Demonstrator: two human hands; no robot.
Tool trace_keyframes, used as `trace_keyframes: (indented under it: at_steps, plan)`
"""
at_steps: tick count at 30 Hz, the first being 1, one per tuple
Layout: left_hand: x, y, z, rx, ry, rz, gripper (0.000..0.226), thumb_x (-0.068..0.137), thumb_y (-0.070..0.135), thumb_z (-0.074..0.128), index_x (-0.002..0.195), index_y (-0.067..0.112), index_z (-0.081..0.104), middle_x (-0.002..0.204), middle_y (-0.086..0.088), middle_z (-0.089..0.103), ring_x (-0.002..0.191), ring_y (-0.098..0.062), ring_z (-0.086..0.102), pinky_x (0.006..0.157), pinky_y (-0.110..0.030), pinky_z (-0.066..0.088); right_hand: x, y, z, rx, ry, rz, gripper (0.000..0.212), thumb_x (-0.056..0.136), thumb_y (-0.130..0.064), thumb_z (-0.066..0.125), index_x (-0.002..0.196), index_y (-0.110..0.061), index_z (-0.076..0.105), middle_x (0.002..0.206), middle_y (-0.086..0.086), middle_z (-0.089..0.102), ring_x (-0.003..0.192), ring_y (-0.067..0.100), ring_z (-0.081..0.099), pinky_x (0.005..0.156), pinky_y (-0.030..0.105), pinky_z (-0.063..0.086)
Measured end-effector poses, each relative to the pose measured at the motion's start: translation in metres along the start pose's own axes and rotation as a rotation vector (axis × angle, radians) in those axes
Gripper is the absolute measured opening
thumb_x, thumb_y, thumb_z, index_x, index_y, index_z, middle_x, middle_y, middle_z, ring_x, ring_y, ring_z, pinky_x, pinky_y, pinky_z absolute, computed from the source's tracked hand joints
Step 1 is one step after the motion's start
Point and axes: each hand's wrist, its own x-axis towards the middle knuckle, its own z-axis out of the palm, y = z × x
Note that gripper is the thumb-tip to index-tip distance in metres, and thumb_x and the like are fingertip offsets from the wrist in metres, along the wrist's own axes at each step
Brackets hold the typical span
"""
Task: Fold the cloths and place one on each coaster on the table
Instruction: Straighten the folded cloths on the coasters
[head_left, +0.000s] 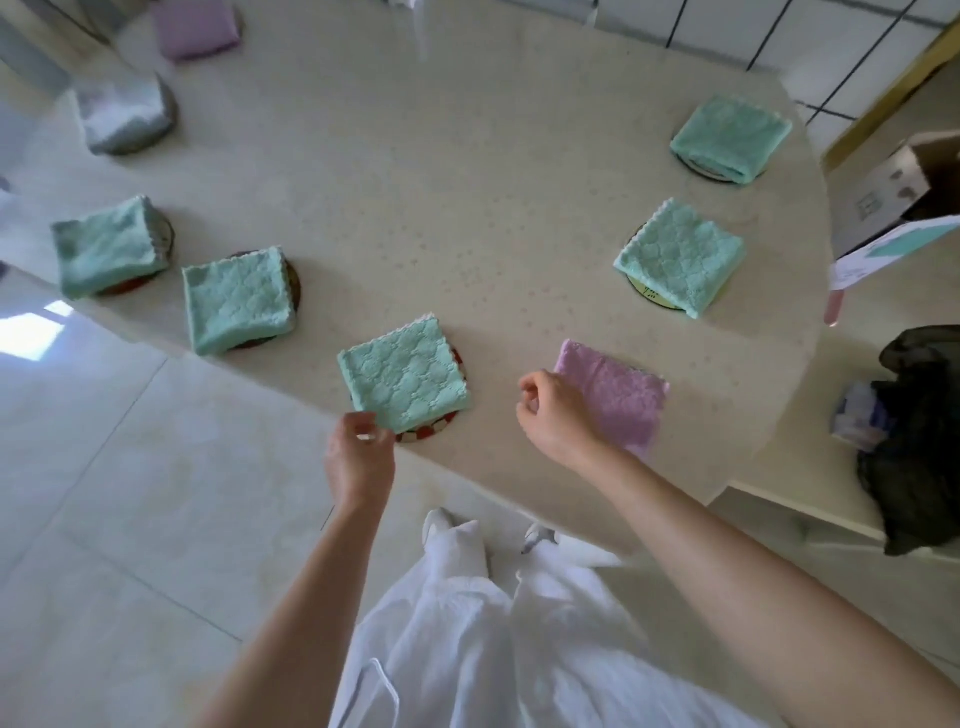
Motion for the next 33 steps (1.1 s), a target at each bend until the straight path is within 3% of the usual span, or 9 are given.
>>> trace_keyframes:
  at_steps: [6, 10, 14, 18, 21, 24, 27, 29, 33]
  plan:
    - [0.032, -0.005, -0.007, -0.155, -0.154, -0.198, 0.026, 0.082, 0.024, 0.064, 0.106, 0.015, 0.056, 0.100, -0.005, 0.065, 0.093, -0.024, 0.061, 0.083, -0.036, 0.051, 0.028, -0.048, 0.026, 0.117, -0.049, 0.145, 0.030, 0.088, -0.017, 0.057, 0.117, -0.007, 0.057, 0.113, 0.006, 0.064, 0.106, 0.023, 0.058, 0.091, 0.027, 0.041]
    - [0.049, 0.002, -0.014, -0.267, -0.319, -0.279, 0.006, 0.084, 0.018, 0.063, 0.081, 0.014, 0.060, 0.080, -0.006, 0.065, 0.077, -0.024, 0.062, 0.085, -0.044, 0.053, 0.045, -0.066, 0.041, 0.146, -0.059, 0.278, 0.031, 0.089, -0.026, 0.057, 0.116, -0.011, 0.058, 0.113, 0.005, 0.063, 0.107, 0.023, 0.057, 0.086, 0.027, 0.041]
    - [0.059, 0.009, -0.020, -0.324, -0.465, -0.366, 0.015, 0.088, 0.016, 0.064, 0.074, 0.009, 0.062, 0.073, -0.006, 0.062, 0.066, -0.018, 0.059, 0.071, -0.034, 0.055, 0.055, -0.077, 0.054, 0.175, -0.040, 0.394, 0.020, 0.087, -0.030, 0.056, 0.093, -0.011, 0.060, 0.089, 0.005, 0.062, 0.088, 0.026, 0.057, 0.064, 0.030, 0.037]
    - [0.074, 0.013, -0.023, -0.303, -0.533, -0.449, 0.016, 0.085, 0.019, 0.068, 0.078, 0.006, 0.062, 0.058, -0.003, 0.051, 0.044, -0.013, 0.042, 0.048, -0.024, 0.038, 0.059, -0.084, 0.060, 0.234, 0.015, 0.488, 0.024, 0.085, -0.031, 0.056, 0.094, -0.009, 0.059, 0.088, 0.006, 0.061, 0.084, 0.025, 0.056, 0.066, 0.029, 0.038]
    - [0.081, 0.017, -0.027, -0.250, -0.580, -0.362, 0.016, 0.086, 0.021, 0.065, 0.088, 0.006, 0.061, 0.066, -0.004, 0.054, 0.051, -0.014, 0.044, 0.050, -0.024, 0.035, 0.059, -0.089, 0.061, 0.282, 0.015, 0.489, 0.020, 0.085, -0.029, 0.058, 0.073, -0.013, 0.055, 0.076, 0.005, 0.059, 0.076, 0.023, 0.054, 0.059, 0.030, 0.035]
    - [0.089, 0.023, -0.033, -0.181, -0.566, -0.160, 0.019, 0.087, 0.019, 0.063, 0.103, 0.009, 0.059, 0.090, -0.005, 0.064, 0.074, -0.015, 0.058, 0.063, -0.025, 0.047, 0.053, -0.090, 0.063, 0.393, 0.065, 0.492, 0.020, 0.085, -0.029, 0.058, 0.086, -0.010, 0.060, 0.083, 0.005, 0.064, 0.076, 0.022, 0.057, 0.061, 0.029, 0.039]
    - [0.099, 0.029, -0.037, -0.090, -0.523, 0.044, 0.018, 0.088, 0.018, 0.061, 0.104, 0.011, 0.059, 0.095, -0.005, 0.066, 0.079, -0.016, 0.061, 0.059, -0.024, 0.046, 0.043, -0.088, 0.068, 0.489, 0.116, 0.492, 0.020, 0.085, -0.026, 0.059, 0.100, -0.013, 0.061, 0.094, 0.002, 0.067, 0.085, 0.020, 0.061, 0.072, 0.032, 0.046]
    - [0.108, 0.032, -0.036, -0.070, -0.517, 0.097, 0.017, 0.088, 0.016, 0.061, 0.104, 0.011, 0.061, 0.096, -0.005, 0.066, 0.082, -0.019, 0.062, 0.061, -0.028, 0.050, 0.035, -0.085, 0.076, 0.526, 0.110, 0.506, 0.018, 0.084, -0.024, 0.061, 0.099, -0.014, 0.062, 0.093, 0.003, 0.067, 0.087, 0.022, 0.063, 0.075, 0.034, 0.049]
    - [0.120, 0.033, -0.031, 0.071, -0.544, 0.137, 0.026, 0.086, 0.016, 0.062, 0.111, 0.013, 0.063, 0.102, -0.003, 0.067, 0.092, -0.023, 0.062, 0.081, -0.037, 0.054, 0.020, -0.074, 0.096, 0.579, 0.082, 0.594, 0.019, 0.074, -0.031, 0.067, 0.086, -0.017, 0.065, 0.086, 0.004, 0.070, 0.082, 0.026, 0.068, 0.077, 0.048, 0.056]
